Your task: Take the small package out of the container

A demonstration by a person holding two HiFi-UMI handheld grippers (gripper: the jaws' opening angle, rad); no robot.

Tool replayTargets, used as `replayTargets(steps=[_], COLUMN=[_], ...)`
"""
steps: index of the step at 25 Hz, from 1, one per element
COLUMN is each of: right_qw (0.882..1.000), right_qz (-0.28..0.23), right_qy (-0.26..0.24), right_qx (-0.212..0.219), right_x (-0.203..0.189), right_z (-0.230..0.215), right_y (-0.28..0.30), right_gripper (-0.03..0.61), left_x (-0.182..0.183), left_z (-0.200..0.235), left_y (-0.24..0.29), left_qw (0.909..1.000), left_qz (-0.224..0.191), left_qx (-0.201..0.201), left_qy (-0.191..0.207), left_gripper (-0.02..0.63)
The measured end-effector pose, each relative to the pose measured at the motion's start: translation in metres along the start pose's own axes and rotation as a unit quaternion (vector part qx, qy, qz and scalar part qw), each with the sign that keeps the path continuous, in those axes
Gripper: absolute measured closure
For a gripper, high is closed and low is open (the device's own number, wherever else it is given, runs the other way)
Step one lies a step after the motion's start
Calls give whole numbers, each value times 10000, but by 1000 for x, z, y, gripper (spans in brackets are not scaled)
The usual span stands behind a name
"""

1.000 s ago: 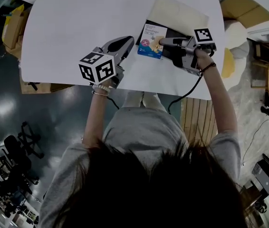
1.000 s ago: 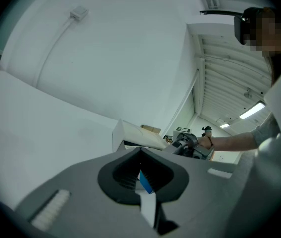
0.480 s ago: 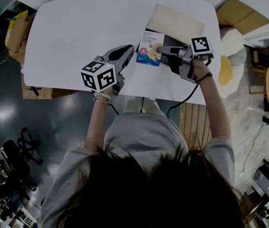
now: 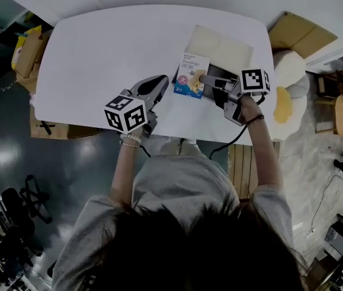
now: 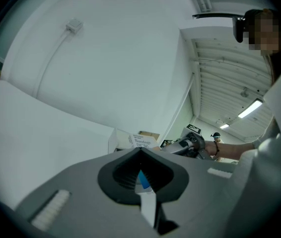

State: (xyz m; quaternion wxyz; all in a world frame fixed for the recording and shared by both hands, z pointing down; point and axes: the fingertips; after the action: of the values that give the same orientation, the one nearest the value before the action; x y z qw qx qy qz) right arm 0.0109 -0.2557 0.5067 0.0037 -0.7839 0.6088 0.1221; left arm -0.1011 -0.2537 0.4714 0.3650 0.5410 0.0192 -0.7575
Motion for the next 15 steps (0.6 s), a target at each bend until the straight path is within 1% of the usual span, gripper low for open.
replayTargets(steps=[3, 6, 7, 11, 15], right_qw=[9998, 9986, 9980, 9958, 9907], right_qz=[-118, -260, -298, -536, -764], right_qy=[-156, -384, -467, -722, -1110], right_qx=[-6, 267, 296, 156, 204], right_x=[0, 2, 2, 5, 11], right_z=[7, 14, 16, 23, 29], right_y=[-3, -1, -2, -10, -14], right_gripper=[480, 480, 480, 480, 480], left_x=[4, 7, 8, 12, 17], left_z=[-4, -8, -10, -17, -23], left_y=[-2, -4, -5, -7, -7], left_qw=[10000, 9999, 9998, 9996, 9992], left_qz=[-55, -113, -133, -211, -306], left_qx=[-20, -37, -45, -73, -95], left_qy=[40, 91, 109, 171, 221], left_gripper=[624, 624, 624, 624, 624])
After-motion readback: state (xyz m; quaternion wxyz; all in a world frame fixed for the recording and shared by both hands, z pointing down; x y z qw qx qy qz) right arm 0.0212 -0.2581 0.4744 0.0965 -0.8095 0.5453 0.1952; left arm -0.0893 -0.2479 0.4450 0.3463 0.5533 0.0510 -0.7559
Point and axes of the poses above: the fingertips, and each gripper's own axes: y forward along the fingers, z to its left, x out of its top, and after that the axes turned 13 degrees about x, right-handed
